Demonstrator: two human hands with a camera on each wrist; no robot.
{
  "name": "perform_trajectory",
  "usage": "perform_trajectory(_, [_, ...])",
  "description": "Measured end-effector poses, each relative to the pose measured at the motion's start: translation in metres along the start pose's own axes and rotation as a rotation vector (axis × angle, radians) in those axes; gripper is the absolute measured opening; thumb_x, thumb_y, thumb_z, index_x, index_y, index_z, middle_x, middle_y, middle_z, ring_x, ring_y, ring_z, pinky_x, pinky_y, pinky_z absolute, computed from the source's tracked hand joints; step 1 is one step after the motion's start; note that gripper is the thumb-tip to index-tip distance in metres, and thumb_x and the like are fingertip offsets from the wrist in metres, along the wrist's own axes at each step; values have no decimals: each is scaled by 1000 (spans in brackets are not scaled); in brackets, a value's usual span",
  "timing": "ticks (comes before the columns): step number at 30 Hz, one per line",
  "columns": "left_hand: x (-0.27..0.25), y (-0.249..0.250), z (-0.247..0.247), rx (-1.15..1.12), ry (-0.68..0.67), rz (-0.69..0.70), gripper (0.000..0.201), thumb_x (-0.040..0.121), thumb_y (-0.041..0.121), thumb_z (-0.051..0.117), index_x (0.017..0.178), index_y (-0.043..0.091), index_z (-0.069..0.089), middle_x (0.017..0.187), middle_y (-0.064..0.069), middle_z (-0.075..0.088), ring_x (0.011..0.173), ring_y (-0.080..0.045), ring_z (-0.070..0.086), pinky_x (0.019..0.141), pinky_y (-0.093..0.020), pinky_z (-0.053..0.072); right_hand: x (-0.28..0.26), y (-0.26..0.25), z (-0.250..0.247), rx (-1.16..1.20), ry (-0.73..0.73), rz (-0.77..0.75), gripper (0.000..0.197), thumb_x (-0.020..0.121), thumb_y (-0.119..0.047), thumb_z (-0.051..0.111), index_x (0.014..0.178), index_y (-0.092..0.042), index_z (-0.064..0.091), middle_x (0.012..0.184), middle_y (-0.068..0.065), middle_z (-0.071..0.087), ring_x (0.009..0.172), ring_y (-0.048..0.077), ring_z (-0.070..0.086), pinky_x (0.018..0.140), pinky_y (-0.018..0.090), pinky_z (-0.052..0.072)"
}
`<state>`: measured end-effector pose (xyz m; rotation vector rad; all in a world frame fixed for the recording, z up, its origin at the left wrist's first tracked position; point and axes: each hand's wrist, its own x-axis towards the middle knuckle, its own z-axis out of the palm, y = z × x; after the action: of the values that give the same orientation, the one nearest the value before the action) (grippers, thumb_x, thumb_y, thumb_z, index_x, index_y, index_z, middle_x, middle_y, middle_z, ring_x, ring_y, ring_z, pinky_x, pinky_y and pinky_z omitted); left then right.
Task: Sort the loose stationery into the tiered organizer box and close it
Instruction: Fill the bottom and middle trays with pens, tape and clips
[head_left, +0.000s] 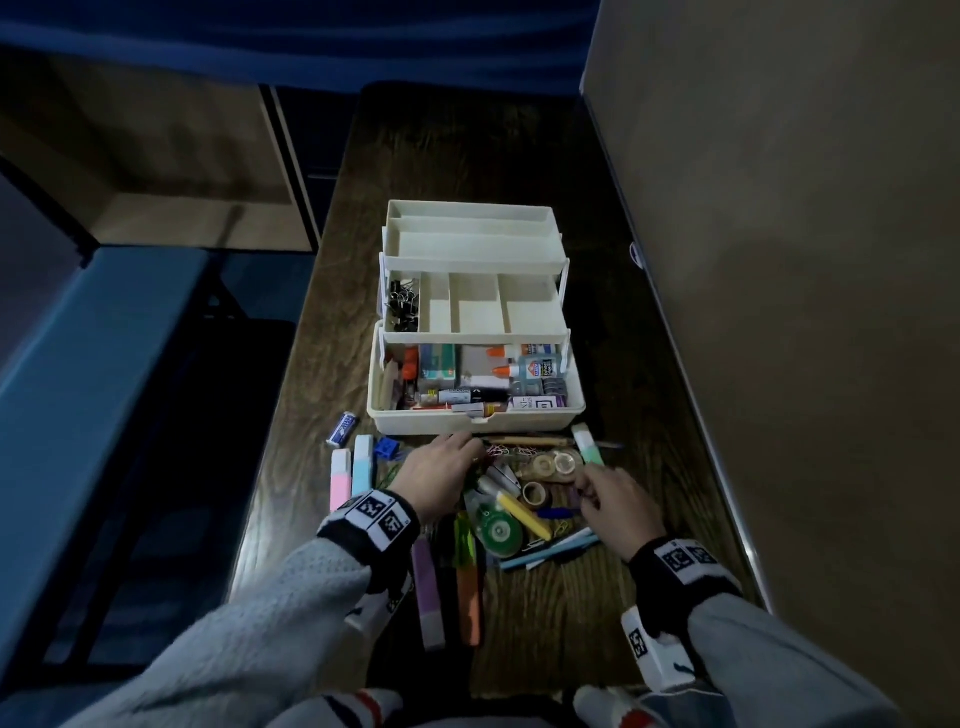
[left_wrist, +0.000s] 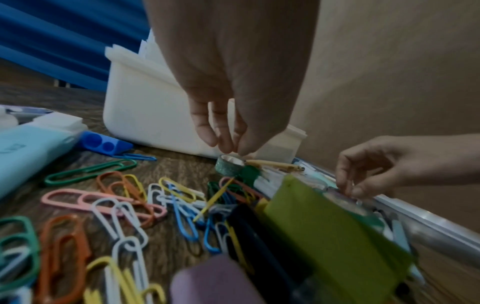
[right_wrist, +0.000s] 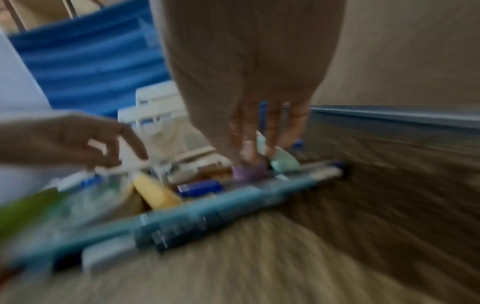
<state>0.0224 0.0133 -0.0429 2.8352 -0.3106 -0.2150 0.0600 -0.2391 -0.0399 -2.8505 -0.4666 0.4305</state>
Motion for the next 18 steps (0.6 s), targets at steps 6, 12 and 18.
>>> perform_trajectory(6, [13, -6, 6, 28, -67, -10, 26, 90, 14, 50, 115, 13, 45, 115, -6, 52, 99, -25, 56, 70, -37, 48, -4, -2, 12, 61, 35, -20, 23, 92, -11, 49, 113, -22, 46, 97, -1, 58, 99, 19, 54, 72, 30, 44])
perform_trajectory(12, [-4, -12, 6, 25, -27, -43, 28, 89, 16, 54, 115, 13, 43, 109, -5, 52, 94, -24, 57, 66, -33, 41, 1, -17, 17, -64, -41, -190, 35, 95, -11, 40, 123, -27, 53, 133, -1, 44, 121, 20, 43, 88, 34, 45])
perform_trajectory(18, [-25, -11, -11, -15, 54, -24, 27, 88, 15, 54, 113, 12, 43, 103, -4, 48, 70, -19, 48, 56, -29, 32, 5, -33, 21, -123, -65, -104, 24, 95, -18, 43, 114, -20, 56, 142, 5, 35, 129, 23, 37, 90, 35, 46])
